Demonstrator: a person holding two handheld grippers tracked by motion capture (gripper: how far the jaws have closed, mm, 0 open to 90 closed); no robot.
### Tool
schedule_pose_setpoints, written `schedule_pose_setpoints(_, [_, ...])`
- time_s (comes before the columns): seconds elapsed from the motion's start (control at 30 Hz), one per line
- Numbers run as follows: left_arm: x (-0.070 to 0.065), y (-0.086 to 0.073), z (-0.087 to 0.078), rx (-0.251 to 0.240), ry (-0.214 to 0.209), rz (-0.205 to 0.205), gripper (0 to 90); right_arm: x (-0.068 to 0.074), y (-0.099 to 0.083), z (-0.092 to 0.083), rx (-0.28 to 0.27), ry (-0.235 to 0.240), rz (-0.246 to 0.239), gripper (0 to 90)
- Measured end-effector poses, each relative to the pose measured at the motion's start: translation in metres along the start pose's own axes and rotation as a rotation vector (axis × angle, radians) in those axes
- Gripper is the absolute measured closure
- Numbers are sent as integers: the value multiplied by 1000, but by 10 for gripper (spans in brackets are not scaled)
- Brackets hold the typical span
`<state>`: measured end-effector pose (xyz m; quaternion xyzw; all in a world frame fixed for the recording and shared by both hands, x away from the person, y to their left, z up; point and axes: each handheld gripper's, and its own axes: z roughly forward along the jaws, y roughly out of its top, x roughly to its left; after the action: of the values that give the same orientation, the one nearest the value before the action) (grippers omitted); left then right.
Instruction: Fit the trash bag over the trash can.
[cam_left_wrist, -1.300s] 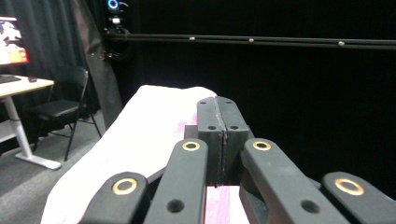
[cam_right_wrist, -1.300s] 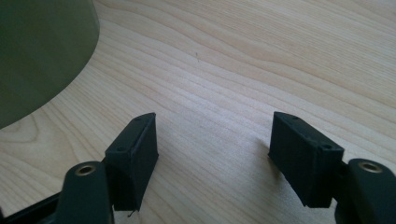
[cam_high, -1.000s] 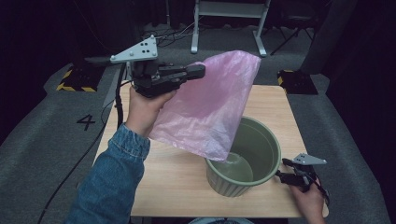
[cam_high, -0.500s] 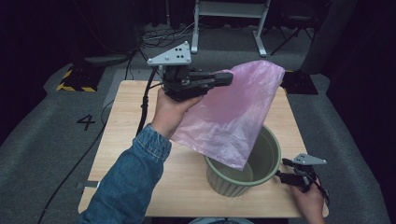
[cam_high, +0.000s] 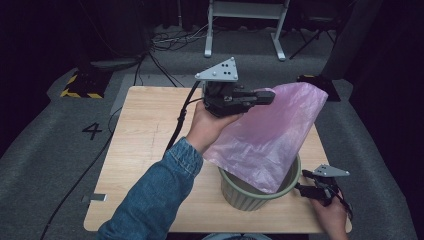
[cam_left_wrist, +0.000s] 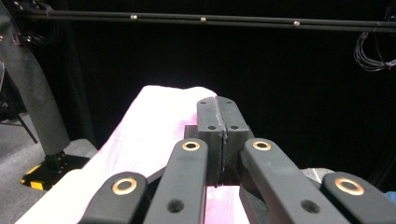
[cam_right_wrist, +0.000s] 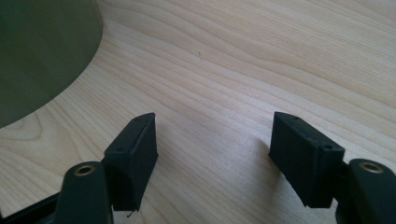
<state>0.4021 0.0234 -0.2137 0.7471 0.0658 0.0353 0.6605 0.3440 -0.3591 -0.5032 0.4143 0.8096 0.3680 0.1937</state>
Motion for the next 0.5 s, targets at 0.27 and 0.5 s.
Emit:
schedule_pose_setpoints(0.27, [1, -14, 12, 14, -17, -19, 894, 0, 0, 0, 0, 0, 0, 321])
schedule_pose_setpoints(0.5, [0, -21, 27, 14, -42, -31, 894, 0, 0, 0, 0, 0, 0, 321])
